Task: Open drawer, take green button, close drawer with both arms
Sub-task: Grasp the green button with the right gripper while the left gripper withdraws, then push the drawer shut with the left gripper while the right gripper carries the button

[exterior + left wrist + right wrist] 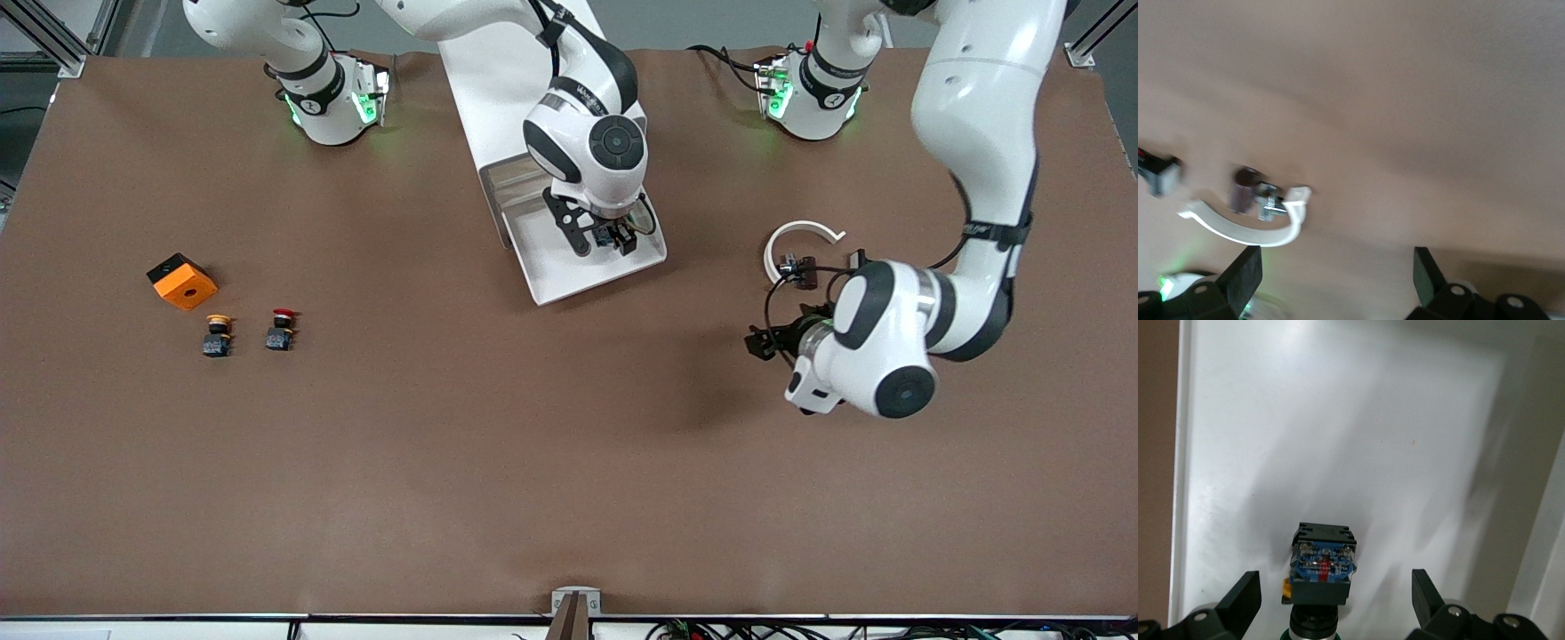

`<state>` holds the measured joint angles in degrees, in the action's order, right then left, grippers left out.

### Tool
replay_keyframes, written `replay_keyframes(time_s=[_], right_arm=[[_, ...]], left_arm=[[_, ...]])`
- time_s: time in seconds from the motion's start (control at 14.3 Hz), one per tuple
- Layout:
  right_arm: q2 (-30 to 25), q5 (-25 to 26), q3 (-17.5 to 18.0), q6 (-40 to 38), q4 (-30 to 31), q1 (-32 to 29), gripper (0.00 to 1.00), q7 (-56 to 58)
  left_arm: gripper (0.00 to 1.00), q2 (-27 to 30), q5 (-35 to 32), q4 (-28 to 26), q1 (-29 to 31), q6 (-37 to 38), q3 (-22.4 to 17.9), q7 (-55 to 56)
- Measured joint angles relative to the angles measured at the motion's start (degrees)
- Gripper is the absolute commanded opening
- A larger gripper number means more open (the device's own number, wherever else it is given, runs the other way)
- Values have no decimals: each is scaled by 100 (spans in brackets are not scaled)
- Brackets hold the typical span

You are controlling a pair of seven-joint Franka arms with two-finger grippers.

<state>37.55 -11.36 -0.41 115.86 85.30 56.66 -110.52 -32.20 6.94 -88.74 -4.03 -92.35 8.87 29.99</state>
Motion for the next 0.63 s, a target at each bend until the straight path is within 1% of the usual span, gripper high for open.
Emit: replay_keyframes(time_s=[0.07,0.14,0.21,0.28,0.35,0.42,0.49,0.63], right_arm=[[11,23,-1,35,0,7,94,0],[24,31,-3,75,0,10,63,0],[35,34,-6,98,-1,11,39,0],[40,34,-11,114,-1,11,28,1],[41,34,-19,135,0,10,19,1],[42,34,-26,168,-1,10,13,1],[44,34,-32,187,0,10,1,1],[46,38,-37,204,-2,10,0,1]], left_arm=[[100,274,-4,-116,187,-7,-4,-354],[100,535,-5,-195,385,-7,-6,-619],[100,774,-5,-248,560,-3,-7,-792],[100,978,-5,-294,680,7,-7,-888],[100,1132,-5,-336,728,17,-6,-939],[100,1230,-5,-372,720,15,2,-957],[100,1274,-5,-399,686,-12,29,-957],[100,1273,-5,-450,611,-240,149,-957]])
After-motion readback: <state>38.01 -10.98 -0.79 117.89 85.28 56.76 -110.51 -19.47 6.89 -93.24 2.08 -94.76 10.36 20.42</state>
